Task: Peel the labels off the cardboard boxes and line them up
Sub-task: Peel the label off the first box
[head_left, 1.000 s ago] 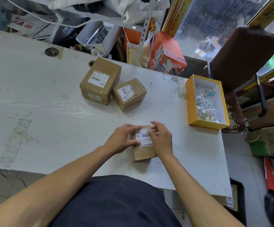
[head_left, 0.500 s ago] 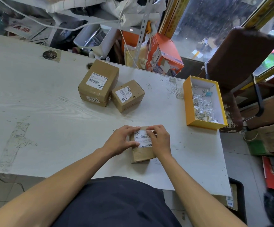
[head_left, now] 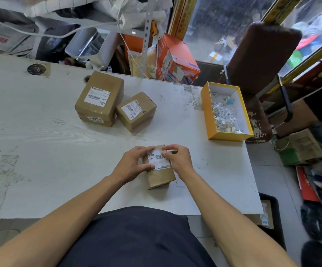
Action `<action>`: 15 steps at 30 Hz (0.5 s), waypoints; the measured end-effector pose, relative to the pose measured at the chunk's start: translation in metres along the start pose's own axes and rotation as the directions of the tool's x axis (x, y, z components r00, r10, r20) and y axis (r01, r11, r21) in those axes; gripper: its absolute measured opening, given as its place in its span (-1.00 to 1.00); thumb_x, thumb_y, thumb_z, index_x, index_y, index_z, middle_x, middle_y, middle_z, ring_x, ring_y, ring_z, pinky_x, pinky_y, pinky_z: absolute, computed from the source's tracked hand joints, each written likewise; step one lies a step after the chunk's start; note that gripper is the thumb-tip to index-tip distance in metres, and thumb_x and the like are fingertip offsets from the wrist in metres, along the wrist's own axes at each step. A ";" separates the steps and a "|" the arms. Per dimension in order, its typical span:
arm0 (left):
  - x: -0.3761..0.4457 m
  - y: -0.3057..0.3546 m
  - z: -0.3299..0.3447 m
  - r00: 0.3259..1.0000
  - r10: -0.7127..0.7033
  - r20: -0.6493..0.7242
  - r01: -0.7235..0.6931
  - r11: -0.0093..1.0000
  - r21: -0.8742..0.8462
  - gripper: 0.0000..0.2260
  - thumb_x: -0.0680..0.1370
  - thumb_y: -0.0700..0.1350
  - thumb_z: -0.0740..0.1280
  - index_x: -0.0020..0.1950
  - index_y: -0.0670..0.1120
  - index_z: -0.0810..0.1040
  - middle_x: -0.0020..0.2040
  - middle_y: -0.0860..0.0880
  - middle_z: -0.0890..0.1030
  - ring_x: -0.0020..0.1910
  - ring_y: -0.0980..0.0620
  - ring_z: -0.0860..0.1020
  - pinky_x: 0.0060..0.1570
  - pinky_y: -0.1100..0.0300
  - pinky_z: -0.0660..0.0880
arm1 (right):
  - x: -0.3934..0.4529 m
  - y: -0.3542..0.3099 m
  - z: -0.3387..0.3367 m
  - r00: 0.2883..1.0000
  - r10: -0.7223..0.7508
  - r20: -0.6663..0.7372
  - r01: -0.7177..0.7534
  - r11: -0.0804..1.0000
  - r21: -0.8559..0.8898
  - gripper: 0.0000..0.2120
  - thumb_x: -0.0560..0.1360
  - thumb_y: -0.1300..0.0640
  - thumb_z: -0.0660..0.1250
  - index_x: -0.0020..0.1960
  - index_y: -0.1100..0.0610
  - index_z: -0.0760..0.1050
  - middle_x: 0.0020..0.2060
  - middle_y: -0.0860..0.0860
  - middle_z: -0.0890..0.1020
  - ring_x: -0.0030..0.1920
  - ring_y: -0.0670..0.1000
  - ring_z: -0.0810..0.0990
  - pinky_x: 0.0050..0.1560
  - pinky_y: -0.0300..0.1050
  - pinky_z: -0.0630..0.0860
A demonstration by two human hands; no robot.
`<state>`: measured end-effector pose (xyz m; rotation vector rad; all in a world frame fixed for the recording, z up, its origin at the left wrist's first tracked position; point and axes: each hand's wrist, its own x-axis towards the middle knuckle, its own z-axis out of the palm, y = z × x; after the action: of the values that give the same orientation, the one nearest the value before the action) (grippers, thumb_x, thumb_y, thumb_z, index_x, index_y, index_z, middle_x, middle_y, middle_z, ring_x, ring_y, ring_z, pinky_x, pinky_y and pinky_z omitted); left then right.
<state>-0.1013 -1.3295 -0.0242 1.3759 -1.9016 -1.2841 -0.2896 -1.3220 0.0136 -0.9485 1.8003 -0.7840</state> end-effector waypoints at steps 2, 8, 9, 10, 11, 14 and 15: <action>0.000 0.000 0.000 1.000 0.002 -0.003 -0.002 1.000 0.001 -0.44 0.43 -0.01 0.52 0.42 0.06 0.48 0.29 0.04 0.53 0.24 0.09 0.48 0.28 0.17 0.41 | 0.001 -0.002 -0.003 0.999 -0.013 0.041 0.013 1.000 -0.007 -0.86 0.42 0.27 0.45 -0.12 0.05 0.61 -0.18 0.13 0.64 -0.16 0.05 0.64 -0.15 -0.02 0.64; 0.001 0.001 0.000 1.000 -0.009 -0.004 0.009 1.000 -0.009 -0.43 0.43 -0.04 0.53 0.42 0.05 0.48 0.28 0.05 0.53 0.23 0.10 0.48 0.26 0.21 0.39 | 0.002 -0.004 -0.002 0.999 -0.023 0.034 0.025 0.997 -0.077 -0.94 0.48 0.23 0.40 -0.09 0.09 0.62 -0.14 -0.01 0.64 -0.12 0.01 0.62 -0.10 -0.06 0.60; 0.001 0.001 0.001 1.000 -0.010 -0.006 0.010 1.000 -0.009 -0.43 0.43 -0.04 0.53 0.42 0.05 0.48 0.28 0.05 0.53 0.22 0.10 0.48 0.26 0.22 0.39 | 0.003 -0.003 -0.001 0.998 -0.055 0.018 0.057 0.991 -0.125 -0.94 0.48 0.20 0.40 -0.11 0.06 0.61 -0.12 -0.04 0.63 -0.11 0.00 0.62 -0.10 -0.08 0.58; 0.001 0.000 0.001 1.000 -0.011 -0.007 0.010 1.000 -0.009 -0.43 0.43 -0.04 0.54 0.41 0.05 0.48 0.27 0.05 0.53 0.22 0.11 0.48 0.25 0.23 0.39 | 0.002 -0.002 0.000 0.995 -0.098 0.005 0.097 0.980 -0.171 -0.93 0.49 0.19 0.39 -0.13 0.03 0.60 -0.12 -0.06 0.62 -0.12 -0.03 0.60 -0.11 -0.14 0.56; 0.001 0.000 0.001 1.000 -0.012 -0.008 0.011 1.000 -0.008 -0.43 0.42 -0.03 0.54 0.41 0.05 0.48 0.27 0.05 0.53 0.22 0.11 0.48 0.24 0.24 0.39 | 0.001 -0.001 0.001 0.989 -0.146 -0.009 0.141 0.967 -0.213 -0.91 0.48 0.18 0.39 -0.15 0.01 0.59 -0.11 -0.08 0.59 -0.14 -0.07 0.58 -0.13 -0.24 0.52; 0.001 0.000 0.001 1.000 -0.013 -0.006 0.013 1.000 -0.006 -0.43 0.42 -0.04 0.54 0.41 0.05 0.48 0.26 0.06 0.53 0.20 0.12 0.48 0.21 0.29 0.37 | -0.003 0.005 0.004 0.959 -0.279 -0.039 0.256 0.921 -0.294 -0.92 0.48 0.22 0.40 -0.12 0.05 0.62 -0.10 -0.08 0.56 -0.16 -0.16 0.55 -0.17 -0.42 0.41; 0.001 -0.001 0.001 1.000 -0.012 -0.005 0.012 1.000 -0.006 -0.43 0.42 -0.04 0.54 0.41 0.05 0.48 0.26 0.06 0.52 0.20 0.12 0.48 0.19 0.30 0.36 | -0.004 0.006 0.004 0.950 -0.311 -0.041 0.283 0.906 -0.316 -0.92 0.47 0.23 0.39 -0.10 0.08 0.63 -0.11 -0.07 0.58 -0.16 -0.15 0.55 -0.14 -0.40 0.43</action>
<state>-0.1026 -1.3303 -0.0256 1.3885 -1.8872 -1.2902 -0.2860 -1.3161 0.0090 -1.4390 1.9170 -0.7535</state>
